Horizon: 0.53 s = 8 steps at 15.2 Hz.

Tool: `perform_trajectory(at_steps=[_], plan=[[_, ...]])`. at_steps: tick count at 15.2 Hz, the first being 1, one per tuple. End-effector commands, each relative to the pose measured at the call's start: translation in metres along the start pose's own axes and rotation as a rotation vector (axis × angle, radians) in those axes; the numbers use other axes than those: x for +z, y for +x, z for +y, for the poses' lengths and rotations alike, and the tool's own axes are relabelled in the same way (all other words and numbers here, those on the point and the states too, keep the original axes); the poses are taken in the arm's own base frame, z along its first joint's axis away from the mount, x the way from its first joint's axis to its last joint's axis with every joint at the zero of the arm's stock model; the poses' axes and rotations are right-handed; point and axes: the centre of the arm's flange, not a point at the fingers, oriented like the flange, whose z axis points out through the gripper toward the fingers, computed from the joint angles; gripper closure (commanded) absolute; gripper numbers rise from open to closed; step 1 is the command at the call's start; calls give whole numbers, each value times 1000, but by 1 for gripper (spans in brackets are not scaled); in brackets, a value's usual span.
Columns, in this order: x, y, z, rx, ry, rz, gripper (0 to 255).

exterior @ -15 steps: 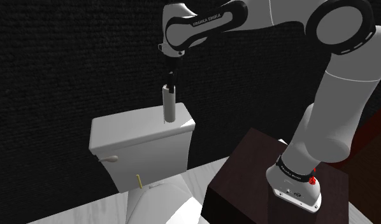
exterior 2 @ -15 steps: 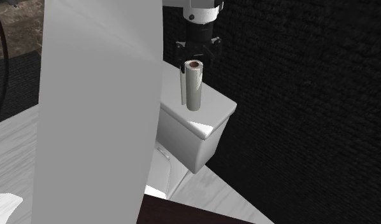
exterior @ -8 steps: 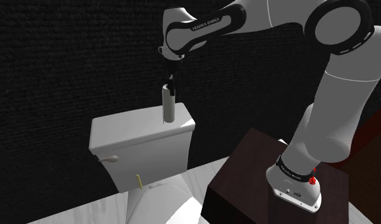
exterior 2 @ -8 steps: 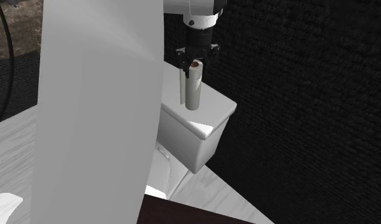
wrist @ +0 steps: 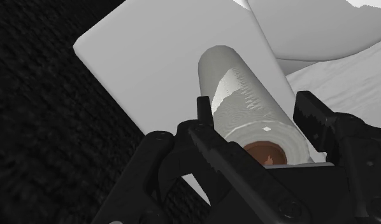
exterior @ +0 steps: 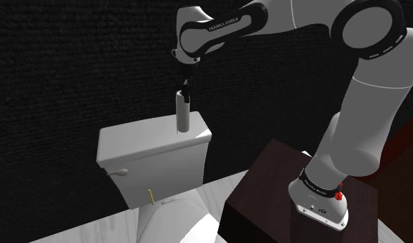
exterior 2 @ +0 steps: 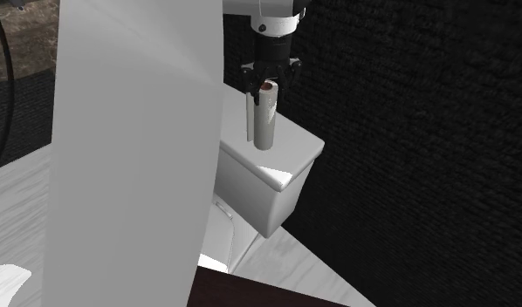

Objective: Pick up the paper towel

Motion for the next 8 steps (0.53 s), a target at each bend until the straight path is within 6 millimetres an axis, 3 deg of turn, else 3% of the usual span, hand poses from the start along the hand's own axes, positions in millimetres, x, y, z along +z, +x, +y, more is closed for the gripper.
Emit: perform_trajectory(at_steps=[1, 8], plan=[[-9, 0, 0, 0, 0, 0, 255], [-46, 1, -1, 0, 0, 0, 255]])
